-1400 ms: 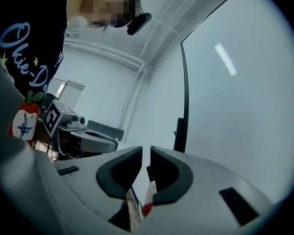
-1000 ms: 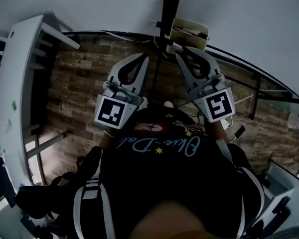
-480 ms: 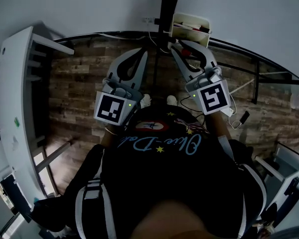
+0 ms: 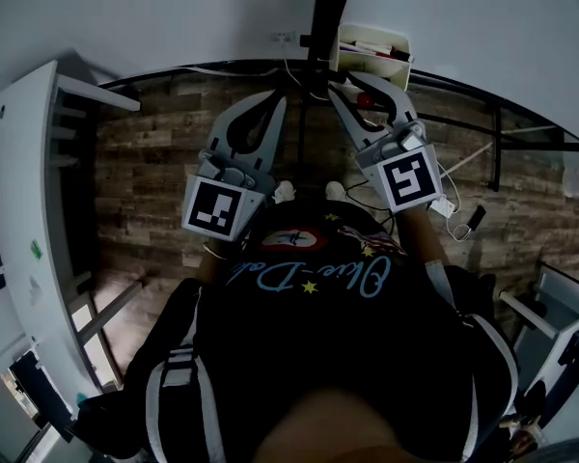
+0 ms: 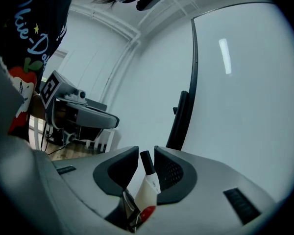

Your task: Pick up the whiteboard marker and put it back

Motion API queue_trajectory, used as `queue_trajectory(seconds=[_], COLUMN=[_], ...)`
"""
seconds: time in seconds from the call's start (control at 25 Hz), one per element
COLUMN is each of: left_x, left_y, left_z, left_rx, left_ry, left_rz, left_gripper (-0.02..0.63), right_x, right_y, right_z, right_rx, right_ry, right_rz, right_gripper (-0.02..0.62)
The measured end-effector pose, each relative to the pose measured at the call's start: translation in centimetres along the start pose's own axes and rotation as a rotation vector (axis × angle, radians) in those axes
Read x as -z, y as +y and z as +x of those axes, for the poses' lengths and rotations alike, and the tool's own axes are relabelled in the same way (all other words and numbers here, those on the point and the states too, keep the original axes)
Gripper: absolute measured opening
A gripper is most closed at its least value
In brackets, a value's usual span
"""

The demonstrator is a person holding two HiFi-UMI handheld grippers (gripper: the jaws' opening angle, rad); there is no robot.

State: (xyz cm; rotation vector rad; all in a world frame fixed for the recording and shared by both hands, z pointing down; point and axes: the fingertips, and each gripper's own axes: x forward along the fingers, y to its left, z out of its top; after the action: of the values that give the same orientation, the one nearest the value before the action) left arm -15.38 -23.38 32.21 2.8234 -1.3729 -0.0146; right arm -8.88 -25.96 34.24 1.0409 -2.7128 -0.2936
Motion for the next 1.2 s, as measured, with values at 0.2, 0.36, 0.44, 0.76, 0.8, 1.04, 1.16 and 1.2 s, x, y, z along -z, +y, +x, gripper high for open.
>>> queue_trajectory(seconds=[0.2, 0.36, 0.44, 0.76, 0.8, 1.04, 1.16, 1.2], left_x=[0.1, 0.1, 0.0, 0.1, 0.0, 0.1, 0.1, 0.1], left_y=[0.4, 0.9, 1.0, 1.2, 1.2, 1.5, 1.7, 1.8], left_z=[0.0, -0.1, -0.1, -0.3, -0.4, -0.8, -1.0, -1.1], left_rx=[0.010, 0.009, 0.009, 0.007, 0.005, -0.008, -0.014, -0.016], left_ry=[-0.001, -0.004, -0.008, -0.018, -0.020, -0.024, -0.022, -0.022], left_rz=[-0.003, -0.005, -0.006, -0.012, -0.013, -0.016, -0.020, -0.022], left_gripper=[-0.002, -0.002, -0.002, -0.002, -0.002, -0.002, -0.002, -0.002], right_x=[0.6, 0.8, 0.9, 1.4, 1.5, 2.1, 2.6, 2.6], right_y=[0.0, 0.1, 0.1, 0.2, 0.2, 0.2, 0.1, 0.1], right_z=[0.7, 1.2, 1.4, 1.9, 2.0, 2.3, 2.4, 2.4], right_rx=[0.009, 0.008, 0.009, -0.003, -0.005, 0.008, 0.014, 0.015], right_ry=[0.027, 0.041, 0.055, 0.119, 0.133, 0.200, 0.231, 0.233], right_rz=[-0.030, -0.050, -0.069, -0.152, -0.168, -0.201, -0.219, -0.219], right_gripper=[0.103, 0.103, 0.103, 0.103, 0.103, 0.106, 0.106, 0.106])
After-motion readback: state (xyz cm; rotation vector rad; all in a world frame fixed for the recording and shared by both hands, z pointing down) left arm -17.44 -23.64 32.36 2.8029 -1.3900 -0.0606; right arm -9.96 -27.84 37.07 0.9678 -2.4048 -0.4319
